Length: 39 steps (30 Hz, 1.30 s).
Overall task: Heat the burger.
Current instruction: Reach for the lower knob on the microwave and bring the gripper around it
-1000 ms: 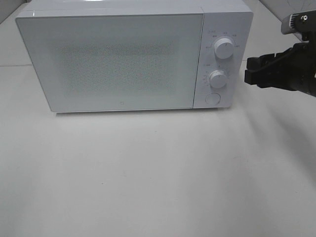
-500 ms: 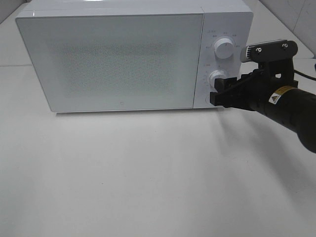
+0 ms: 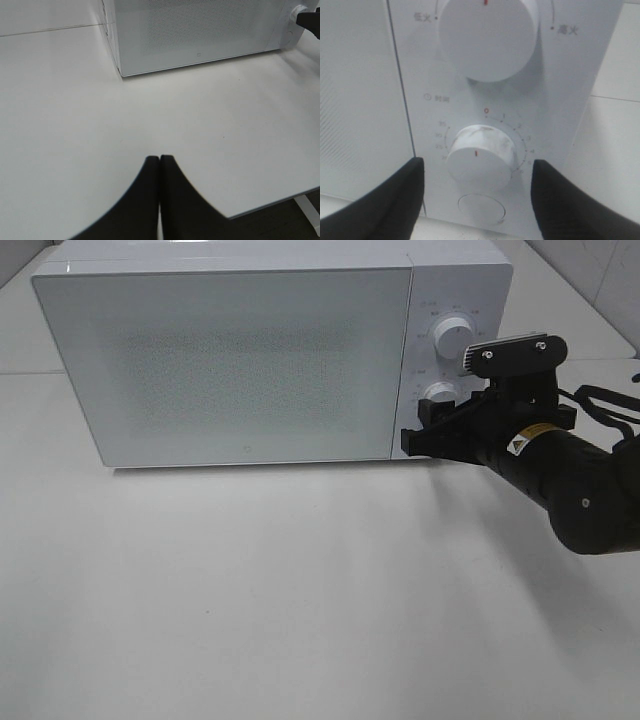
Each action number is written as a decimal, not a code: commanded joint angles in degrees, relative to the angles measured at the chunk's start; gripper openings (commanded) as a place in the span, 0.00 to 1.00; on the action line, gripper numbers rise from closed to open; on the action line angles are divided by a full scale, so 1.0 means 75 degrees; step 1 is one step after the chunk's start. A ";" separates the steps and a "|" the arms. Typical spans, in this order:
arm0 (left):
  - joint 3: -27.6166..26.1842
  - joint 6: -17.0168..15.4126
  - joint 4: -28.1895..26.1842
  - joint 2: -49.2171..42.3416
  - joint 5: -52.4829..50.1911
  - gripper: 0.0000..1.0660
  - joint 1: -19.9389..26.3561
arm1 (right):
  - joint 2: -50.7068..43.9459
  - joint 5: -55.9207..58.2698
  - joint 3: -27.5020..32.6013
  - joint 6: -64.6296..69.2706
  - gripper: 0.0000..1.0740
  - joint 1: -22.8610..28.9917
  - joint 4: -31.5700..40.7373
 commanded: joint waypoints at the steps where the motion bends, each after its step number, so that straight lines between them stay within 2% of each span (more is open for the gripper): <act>1: 0.0023 0.0099 -0.0069 -0.0160 -0.0122 0.00 -0.0008 | 0.0031 -0.0115 -0.0160 -0.0122 0.56 0.0008 0.0069; 10: 0.0023 0.0099 -0.0069 -0.0160 -0.0122 0.00 -0.0008 | 0.0099 0.0076 -0.0535 -0.0122 0.56 0.0008 0.0008; 26: 0.0023 0.0099 -0.0069 -0.0160 -0.0122 0.00 -0.0008 | 0.0382 -0.0122 -0.0573 -0.0099 0.55 0.0008 0.0206; 29: 0.0023 0.0099 -0.0069 -0.0160 -0.0122 0.00 -0.0008 | 0.0382 -0.0130 -0.0573 -0.0122 0.51 0.0008 0.0206; 30: 0.0023 0.0099 -0.0069 -0.0160 -0.0122 0.00 -0.0008 | 0.0382 -0.0130 -0.0573 -0.0122 0.45 0.0008 0.0206; 31: 0.0023 0.0099 -0.0069 -0.0160 -0.0122 0.00 -0.0008 | 0.0382 -0.0130 -0.0573 -0.0122 0.45 0.0008 0.0206; 33: 0.0023 0.0099 -0.0069 -0.0160 -0.0122 0.00 -0.0008 | 0.0382 -0.0122 -0.0573 -0.0122 0.34 0.0008 0.0206; 34: 0.0023 0.0099 -0.0069 -0.0160 -0.0122 0.00 -0.0008 | 0.0382 -0.0122 -0.0573 -0.0122 0.34 0.0008 0.0206; 35: 0.0023 0.0099 -0.0069 -0.0160 -0.0122 0.00 -0.0008 | 0.0382 -0.0069 -0.0573 -0.0122 0.22 0.0008 0.0206; 36: 0.0023 0.0099 -0.0069 -0.0160 -0.0122 0.00 -0.0008 | 0.0382 -0.0053 -0.0573 -0.0122 0.16 0.0008 0.0206; 37: 0.0023 0.0099 -0.0069 -0.0160 -0.0122 0.00 -0.0008 | 0.0382 -0.0053 -0.0573 -0.0122 0.16 0.0008 0.0206; 38: 0.0023 0.0099 -0.0069 -0.0160 -0.0122 0.00 -0.0008 | 0.0382 -0.0046 -0.0573 -0.0122 0.05 0.0008 0.0206; 39: 0.0023 0.0099 -0.0069 -0.0160 -0.0122 0.00 -0.0008 | 0.0382 -0.0046 -0.0573 -0.0122 0.05 0.0008 0.0206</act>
